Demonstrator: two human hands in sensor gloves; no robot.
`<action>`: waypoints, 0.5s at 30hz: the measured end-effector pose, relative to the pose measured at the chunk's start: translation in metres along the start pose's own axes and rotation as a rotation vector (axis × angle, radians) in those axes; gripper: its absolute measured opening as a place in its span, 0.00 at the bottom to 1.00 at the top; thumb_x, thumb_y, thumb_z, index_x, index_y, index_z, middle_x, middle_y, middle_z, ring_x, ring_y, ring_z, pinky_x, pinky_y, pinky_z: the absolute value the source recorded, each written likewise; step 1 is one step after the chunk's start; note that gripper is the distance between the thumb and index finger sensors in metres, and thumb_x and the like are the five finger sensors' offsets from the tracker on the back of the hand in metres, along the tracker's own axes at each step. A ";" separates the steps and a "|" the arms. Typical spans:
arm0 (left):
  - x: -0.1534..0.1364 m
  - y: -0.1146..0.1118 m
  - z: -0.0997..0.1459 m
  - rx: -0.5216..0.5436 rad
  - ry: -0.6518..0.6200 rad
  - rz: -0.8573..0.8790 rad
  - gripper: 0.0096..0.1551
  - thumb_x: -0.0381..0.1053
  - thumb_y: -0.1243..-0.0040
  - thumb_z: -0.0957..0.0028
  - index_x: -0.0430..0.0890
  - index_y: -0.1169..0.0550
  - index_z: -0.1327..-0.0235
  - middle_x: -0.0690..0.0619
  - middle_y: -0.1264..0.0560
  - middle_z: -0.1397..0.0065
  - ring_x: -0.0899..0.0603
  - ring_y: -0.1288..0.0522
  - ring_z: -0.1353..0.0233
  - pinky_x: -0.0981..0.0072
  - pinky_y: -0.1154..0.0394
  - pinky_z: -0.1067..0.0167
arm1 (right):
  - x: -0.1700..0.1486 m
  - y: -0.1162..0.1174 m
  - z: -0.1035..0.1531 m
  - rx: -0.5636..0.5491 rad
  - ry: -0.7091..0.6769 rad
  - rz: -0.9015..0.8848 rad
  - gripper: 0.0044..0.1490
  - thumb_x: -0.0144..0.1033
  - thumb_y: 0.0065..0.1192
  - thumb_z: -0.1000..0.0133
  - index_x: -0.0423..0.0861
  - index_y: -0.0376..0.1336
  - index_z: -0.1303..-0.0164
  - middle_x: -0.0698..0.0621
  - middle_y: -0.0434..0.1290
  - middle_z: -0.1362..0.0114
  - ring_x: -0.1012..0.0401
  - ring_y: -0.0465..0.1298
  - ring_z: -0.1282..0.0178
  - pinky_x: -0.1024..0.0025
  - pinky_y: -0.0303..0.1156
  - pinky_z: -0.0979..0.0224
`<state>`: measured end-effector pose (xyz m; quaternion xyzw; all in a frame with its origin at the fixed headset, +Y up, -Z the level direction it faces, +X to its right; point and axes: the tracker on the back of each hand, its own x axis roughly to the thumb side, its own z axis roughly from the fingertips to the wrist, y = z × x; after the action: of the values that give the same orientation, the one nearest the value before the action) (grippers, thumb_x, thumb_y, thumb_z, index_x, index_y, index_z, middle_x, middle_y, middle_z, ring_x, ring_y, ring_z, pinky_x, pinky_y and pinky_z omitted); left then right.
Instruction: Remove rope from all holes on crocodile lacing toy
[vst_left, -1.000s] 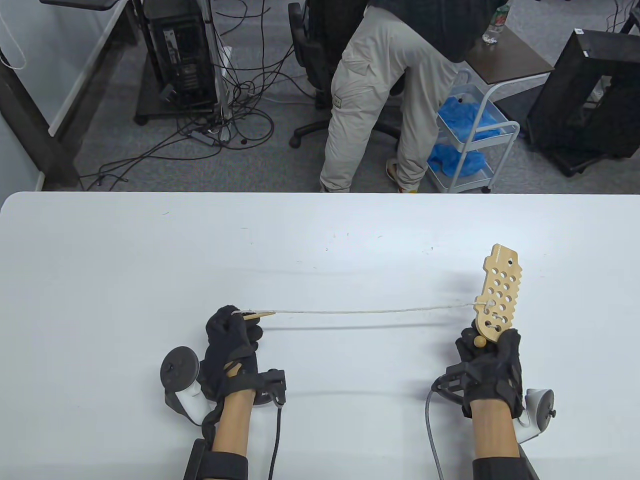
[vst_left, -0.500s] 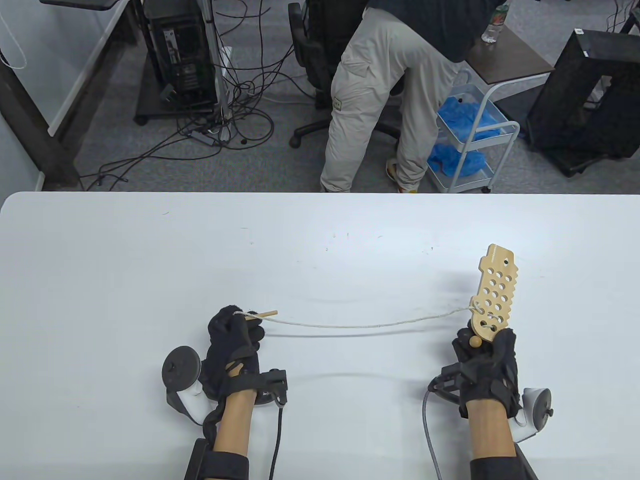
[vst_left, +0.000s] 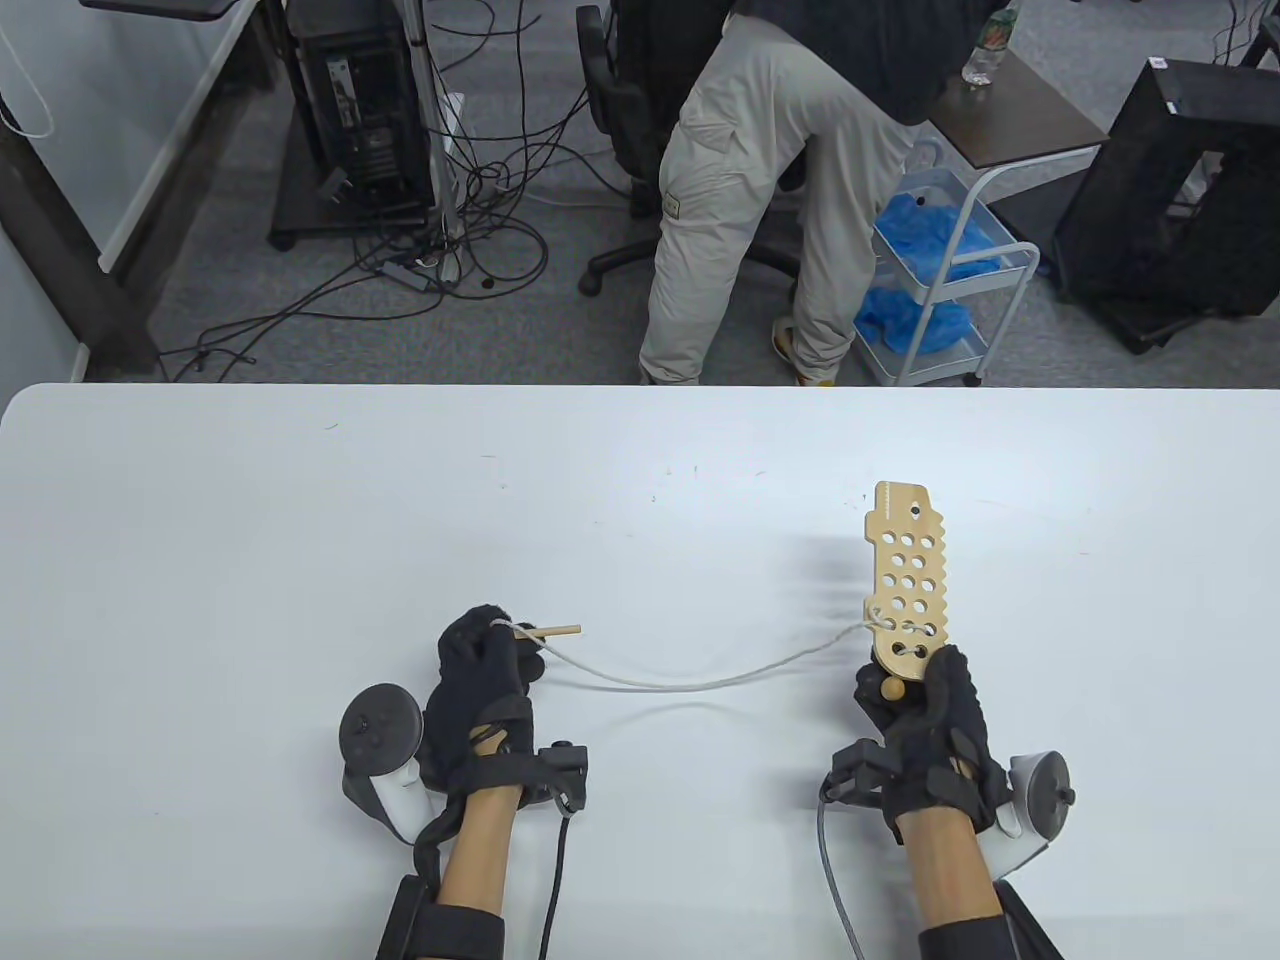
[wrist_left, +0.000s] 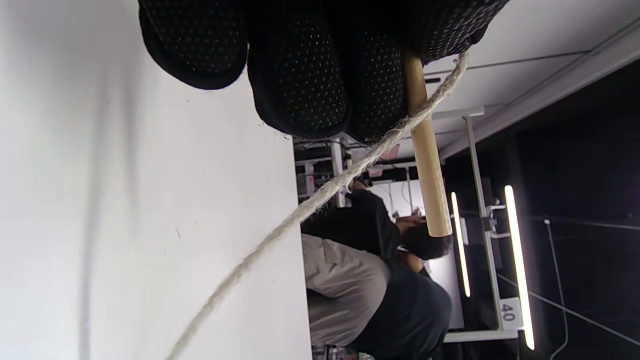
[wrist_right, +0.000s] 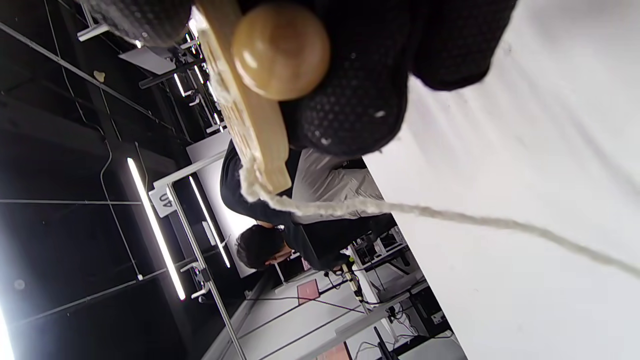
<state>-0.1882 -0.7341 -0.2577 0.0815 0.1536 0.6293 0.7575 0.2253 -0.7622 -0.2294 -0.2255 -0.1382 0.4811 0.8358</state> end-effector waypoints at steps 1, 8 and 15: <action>0.002 -0.002 0.001 -0.007 -0.017 -0.011 0.22 0.58 0.46 0.42 0.60 0.30 0.34 0.59 0.17 0.44 0.52 0.18 0.47 0.54 0.21 0.42 | 0.000 0.002 0.001 0.009 -0.004 0.020 0.32 0.48 0.58 0.46 0.38 0.65 0.40 0.39 0.78 0.44 0.50 0.82 0.54 0.44 0.72 0.40; 0.014 -0.018 0.007 -0.062 -0.141 -0.108 0.22 0.58 0.44 0.43 0.60 0.28 0.36 0.60 0.16 0.46 0.52 0.17 0.48 0.53 0.21 0.43 | 0.000 0.015 0.007 0.078 -0.050 0.159 0.32 0.47 0.59 0.46 0.37 0.67 0.41 0.37 0.79 0.47 0.49 0.82 0.56 0.43 0.72 0.42; 0.023 -0.037 0.015 -0.125 -0.288 -0.213 0.21 0.58 0.42 0.44 0.61 0.26 0.38 0.58 0.16 0.46 0.51 0.17 0.47 0.52 0.21 0.43 | 0.000 0.029 0.014 0.141 -0.108 0.309 0.32 0.46 0.60 0.47 0.36 0.68 0.43 0.36 0.80 0.49 0.48 0.83 0.58 0.42 0.73 0.44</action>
<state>-0.1455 -0.7176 -0.2583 0.1067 0.0117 0.5359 0.8374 0.1980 -0.7464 -0.2323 -0.1586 -0.1125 0.6238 0.7570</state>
